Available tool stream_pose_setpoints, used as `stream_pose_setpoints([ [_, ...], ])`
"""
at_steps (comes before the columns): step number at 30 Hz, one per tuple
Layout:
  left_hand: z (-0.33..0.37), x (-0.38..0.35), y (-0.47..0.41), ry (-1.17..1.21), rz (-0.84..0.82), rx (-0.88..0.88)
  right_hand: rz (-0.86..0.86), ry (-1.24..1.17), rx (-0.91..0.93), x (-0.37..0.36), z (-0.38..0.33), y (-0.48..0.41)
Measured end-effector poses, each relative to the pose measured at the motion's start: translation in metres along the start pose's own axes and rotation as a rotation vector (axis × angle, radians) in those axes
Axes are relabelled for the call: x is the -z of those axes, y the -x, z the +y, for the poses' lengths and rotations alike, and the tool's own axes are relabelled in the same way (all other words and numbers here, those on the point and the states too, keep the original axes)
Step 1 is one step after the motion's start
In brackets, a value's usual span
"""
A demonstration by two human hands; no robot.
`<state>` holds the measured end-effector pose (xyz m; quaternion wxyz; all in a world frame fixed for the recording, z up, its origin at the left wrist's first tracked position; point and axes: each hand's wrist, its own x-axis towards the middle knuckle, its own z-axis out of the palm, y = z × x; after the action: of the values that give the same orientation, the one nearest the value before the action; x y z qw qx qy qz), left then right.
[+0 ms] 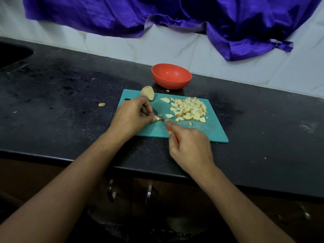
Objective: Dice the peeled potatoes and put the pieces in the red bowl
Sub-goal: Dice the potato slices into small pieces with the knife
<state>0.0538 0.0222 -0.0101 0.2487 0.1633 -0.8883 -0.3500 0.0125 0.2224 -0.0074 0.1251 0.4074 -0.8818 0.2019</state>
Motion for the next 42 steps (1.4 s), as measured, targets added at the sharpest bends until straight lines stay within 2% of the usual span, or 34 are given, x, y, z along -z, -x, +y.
stream_pose_setpoints([
  [6,0.0008,0.0002,0.0002,-0.016,0.009,0.006,-0.039,0.053,0.003,-0.0021,0.0002,-0.0031],
  [11,0.0011,0.0003,0.002,-0.041,0.022,0.01,0.021,0.013,-0.104,-0.0016,0.0024,-0.004],
  [14,0.0023,0.0008,0.002,-0.055,0.023,0.002,0.035,-0.061,-0.051,-0.0001,0.0006,-0.0007],
  [18,0.0048,-0.001,0.003,-0.107,0.056,-0.017,-0.002,-0.028,0.007,0.0007,0.0005,-0.0005],
  [30,0.0053,0.0035,0.0019,-0.062,0.009,0.027,-0.027,0.077,-0.015,-0.0016,0.0,-0.0031],
  [34,0.0054,0.004,0.0021,-0.028,0.0,0.063,0.033,-0.021,-0.085,0.0001,0.0026,-0.0016],
  [42,0.0024,0.0065,0.002,0.001,-0.029,0.056,0.019,-0.013,0.03,0.0003,0.001,0.0005],
])
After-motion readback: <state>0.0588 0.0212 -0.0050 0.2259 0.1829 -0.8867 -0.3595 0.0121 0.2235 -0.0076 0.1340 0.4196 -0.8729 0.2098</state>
